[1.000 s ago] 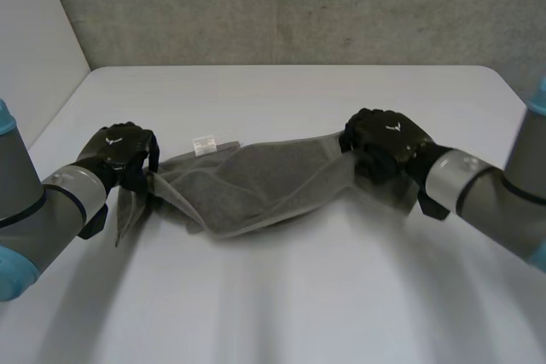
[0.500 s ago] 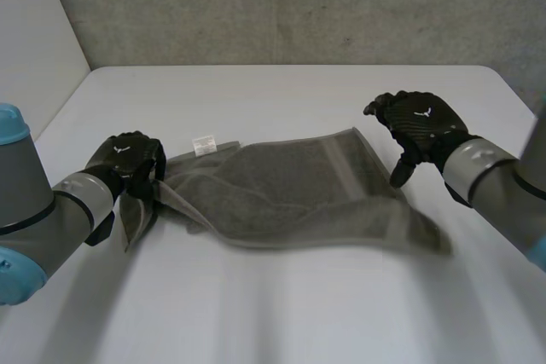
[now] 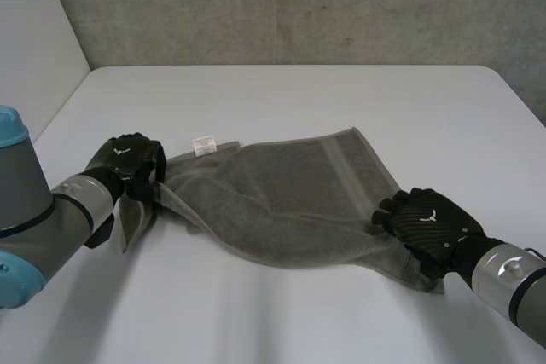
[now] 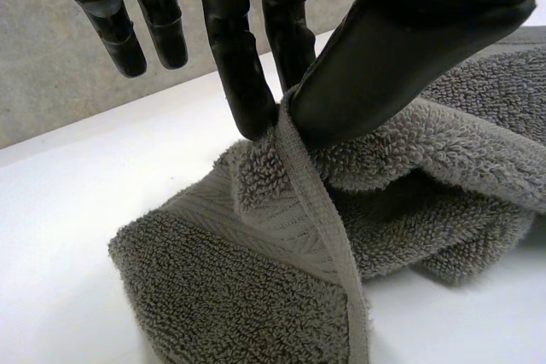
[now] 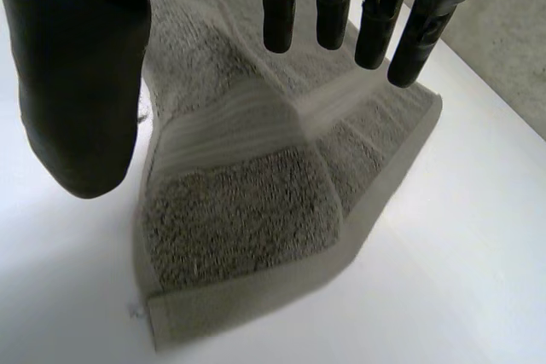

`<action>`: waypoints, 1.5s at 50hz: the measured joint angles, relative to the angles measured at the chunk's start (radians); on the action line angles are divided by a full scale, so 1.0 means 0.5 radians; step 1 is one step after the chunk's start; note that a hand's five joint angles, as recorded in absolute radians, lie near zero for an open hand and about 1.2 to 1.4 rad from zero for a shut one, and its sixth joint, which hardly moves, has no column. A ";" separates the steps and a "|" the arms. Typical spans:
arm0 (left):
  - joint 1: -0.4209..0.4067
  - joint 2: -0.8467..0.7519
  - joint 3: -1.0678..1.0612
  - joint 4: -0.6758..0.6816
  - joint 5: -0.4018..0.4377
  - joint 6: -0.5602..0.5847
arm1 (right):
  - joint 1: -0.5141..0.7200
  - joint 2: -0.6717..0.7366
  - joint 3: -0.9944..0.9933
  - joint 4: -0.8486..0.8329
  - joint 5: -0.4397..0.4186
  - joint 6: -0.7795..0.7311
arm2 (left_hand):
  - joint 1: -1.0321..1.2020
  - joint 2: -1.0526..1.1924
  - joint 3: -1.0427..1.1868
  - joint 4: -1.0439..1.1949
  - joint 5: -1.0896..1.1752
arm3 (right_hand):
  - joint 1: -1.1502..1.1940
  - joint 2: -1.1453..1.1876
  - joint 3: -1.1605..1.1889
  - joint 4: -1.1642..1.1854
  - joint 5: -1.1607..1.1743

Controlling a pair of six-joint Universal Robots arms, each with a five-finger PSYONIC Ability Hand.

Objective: Fold the towel.

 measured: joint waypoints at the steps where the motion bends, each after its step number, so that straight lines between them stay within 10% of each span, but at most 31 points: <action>1: -0.002 0.002 -0.004 0.000 0.000 0.000 | -0.020 0.001 0.010 -0.004 -0.007 -0.006 | 0.000 0.000 0.000 0.000 0.000 | 0.003 0.000 0.000 0.000 0.007; 17: -0.045 0.024 -0.046 -0.009 0.001 0.003 | -0.124 0.234 -0.053 -0.146 -0.065 0.099 | 0.000 0.000 0.000 0.000 0.000 | 0.057 0.047 0.000 0.000 0.065; 28: -0.053 0.164 -0.154 -0.066 0.010 0.019 | -0.059 0.407 -0.278 -0.042 -0.135 0.621 | 0.000 0.000 0.000 0.000 0.000 | 1.922 1.935 0.000 0.000 1.948; 46: 0.120 0.503 0.006 -0.466 0.265 0.158 | -0.214 0.103 -0.811 0.681 -0.346 0.373 | 0.018 0.000 0.000 0.000 0.000 | 1.953 1.935 0.000 0.000 1.960; 63: 0.048 -0.144 1.477 -0.140 0.111 0.123 | 0.178 0.571 -2.408 0.228 0.095 1.025 | 0.019 0.024 0.000 0.000 0.000 | 1.963 1.938 0.000 0.000 1.960; 75: 0.055 0.251 1.121 0.562 0.083 0.096 | 0.109 0.306 -2.085 -0.104 0.003 1.354 | 0.019 0.032 0.000 0.000 0.007 | 1.964 1.939 0.000 0.000 1.960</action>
